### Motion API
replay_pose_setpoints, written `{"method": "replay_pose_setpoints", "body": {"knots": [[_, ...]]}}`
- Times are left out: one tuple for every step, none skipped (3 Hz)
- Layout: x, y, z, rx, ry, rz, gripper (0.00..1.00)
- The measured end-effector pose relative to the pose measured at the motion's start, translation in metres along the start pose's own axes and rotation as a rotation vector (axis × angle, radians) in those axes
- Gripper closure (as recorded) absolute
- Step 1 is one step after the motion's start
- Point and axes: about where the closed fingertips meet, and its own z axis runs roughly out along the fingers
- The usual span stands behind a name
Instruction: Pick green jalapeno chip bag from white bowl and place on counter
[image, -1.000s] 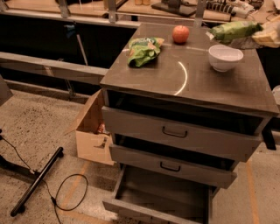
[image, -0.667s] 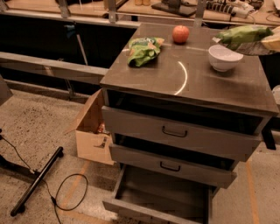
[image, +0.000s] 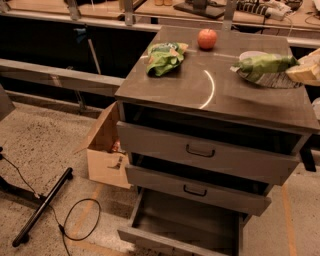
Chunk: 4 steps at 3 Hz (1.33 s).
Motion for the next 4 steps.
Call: {"method": "replay_pose_setpoints", "body": {"knots": [[-0.005, 0.019, 0.015, -0.025, -0.027, -0.030, 0.84], [-0.010, 0.020, 0.042, -0.001, -0.031, -0.071, 0.61], [-0.007, 0.018, 0.061, 0.027, -0.014, -0.088, 0.38], [0.001, 0.017, 0.070, 0.044, 0.014, -0.088, 0.13]]}}
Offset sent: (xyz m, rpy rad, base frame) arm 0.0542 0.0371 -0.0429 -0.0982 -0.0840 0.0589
